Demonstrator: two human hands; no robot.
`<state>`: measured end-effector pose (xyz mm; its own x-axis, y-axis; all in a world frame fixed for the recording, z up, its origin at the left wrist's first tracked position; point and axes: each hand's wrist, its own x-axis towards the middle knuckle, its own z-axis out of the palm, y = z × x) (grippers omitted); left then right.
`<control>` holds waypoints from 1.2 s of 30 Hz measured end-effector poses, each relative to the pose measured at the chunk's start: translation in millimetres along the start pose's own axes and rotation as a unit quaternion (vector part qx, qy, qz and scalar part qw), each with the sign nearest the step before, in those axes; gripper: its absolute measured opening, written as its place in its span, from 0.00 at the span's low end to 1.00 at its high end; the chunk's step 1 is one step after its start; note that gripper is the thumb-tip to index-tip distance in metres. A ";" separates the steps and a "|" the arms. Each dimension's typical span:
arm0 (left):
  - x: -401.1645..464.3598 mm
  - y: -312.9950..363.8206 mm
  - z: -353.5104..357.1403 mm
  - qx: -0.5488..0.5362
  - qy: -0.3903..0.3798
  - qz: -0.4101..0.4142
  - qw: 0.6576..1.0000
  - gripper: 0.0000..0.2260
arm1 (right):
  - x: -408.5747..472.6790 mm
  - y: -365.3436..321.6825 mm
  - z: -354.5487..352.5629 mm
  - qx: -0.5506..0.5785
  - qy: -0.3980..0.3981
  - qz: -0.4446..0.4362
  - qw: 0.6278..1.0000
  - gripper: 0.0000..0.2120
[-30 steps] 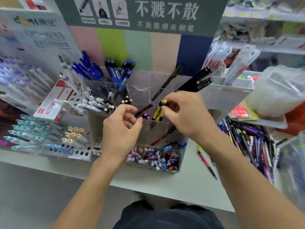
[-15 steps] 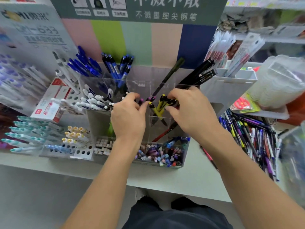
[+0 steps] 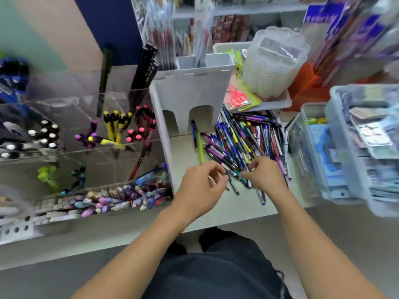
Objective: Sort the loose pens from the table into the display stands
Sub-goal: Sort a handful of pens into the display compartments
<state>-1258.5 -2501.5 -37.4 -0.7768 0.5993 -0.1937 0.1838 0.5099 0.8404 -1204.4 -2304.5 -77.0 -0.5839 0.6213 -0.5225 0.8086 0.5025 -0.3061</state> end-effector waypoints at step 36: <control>96.7 -83.3 85.1 0.011 0.111 -0.337 0.935 0.33 | 174.3 -82.2 26.3 -0.186 -0.059 -0.273 0.942 0.44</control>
<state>-1297.6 -2433.5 -169.2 -0.8255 -0.0042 -0.5643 -0.3823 0.7397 0.5537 -1370.7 -2253.3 -163.9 -0.8759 0.1494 -0.4588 0.2957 0.9175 -0.2659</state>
